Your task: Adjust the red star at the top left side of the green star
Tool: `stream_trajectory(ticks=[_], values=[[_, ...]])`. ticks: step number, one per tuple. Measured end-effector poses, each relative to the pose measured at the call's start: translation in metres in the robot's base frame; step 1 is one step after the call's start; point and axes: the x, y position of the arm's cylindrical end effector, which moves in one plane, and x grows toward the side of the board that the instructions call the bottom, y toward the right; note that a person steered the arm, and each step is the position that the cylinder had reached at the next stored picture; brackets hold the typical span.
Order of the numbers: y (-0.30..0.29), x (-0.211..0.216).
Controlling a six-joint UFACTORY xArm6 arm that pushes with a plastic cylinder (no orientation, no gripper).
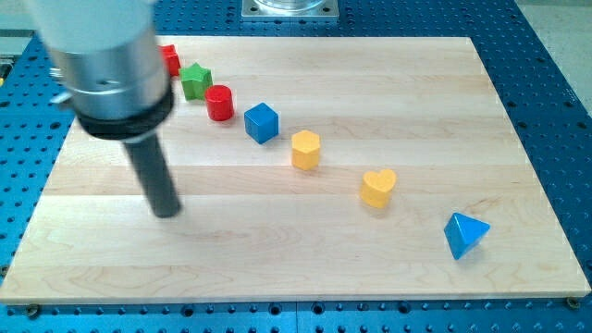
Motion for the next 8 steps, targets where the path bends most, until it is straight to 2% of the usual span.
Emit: stream_trajectory(ticks=[1, 2, 4, 5, 6, 8], values=[[-0.034, -0.055], [-0.040, -0.116], [-0.105, -0.173], [-0.102, -0.219], [-0.060, -0.244], [0.103, -0.259]])
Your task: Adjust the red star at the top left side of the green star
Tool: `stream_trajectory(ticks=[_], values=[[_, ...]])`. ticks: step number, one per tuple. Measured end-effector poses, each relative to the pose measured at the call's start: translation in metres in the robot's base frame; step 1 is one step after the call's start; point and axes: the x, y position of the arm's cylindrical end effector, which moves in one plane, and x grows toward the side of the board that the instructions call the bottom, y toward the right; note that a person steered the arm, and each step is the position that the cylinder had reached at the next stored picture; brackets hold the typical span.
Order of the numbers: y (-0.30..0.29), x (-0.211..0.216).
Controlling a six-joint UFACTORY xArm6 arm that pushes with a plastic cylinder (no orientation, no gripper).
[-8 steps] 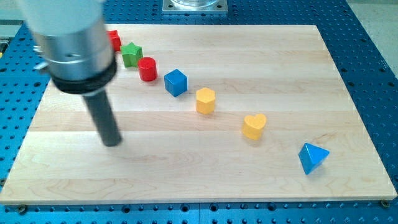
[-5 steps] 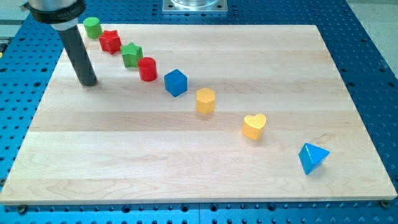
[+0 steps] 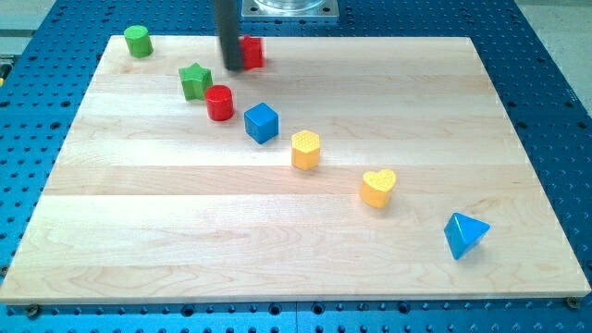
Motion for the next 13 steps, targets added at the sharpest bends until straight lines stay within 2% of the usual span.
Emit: stream_trajectory(ticks=[1, 3, 4, 5, 6, 7, 9, 11, 12, 13], values=[[-0.059, -0.013], [-0.033, -0.058], [0.008, -0.062], [0.057, -0.021], [0.090, -0.016], [0.047, 0.016], [-0.035, -0.023], [-0.103, -0.013], [-0.063, -0.008], [-0.069, -0.007]])
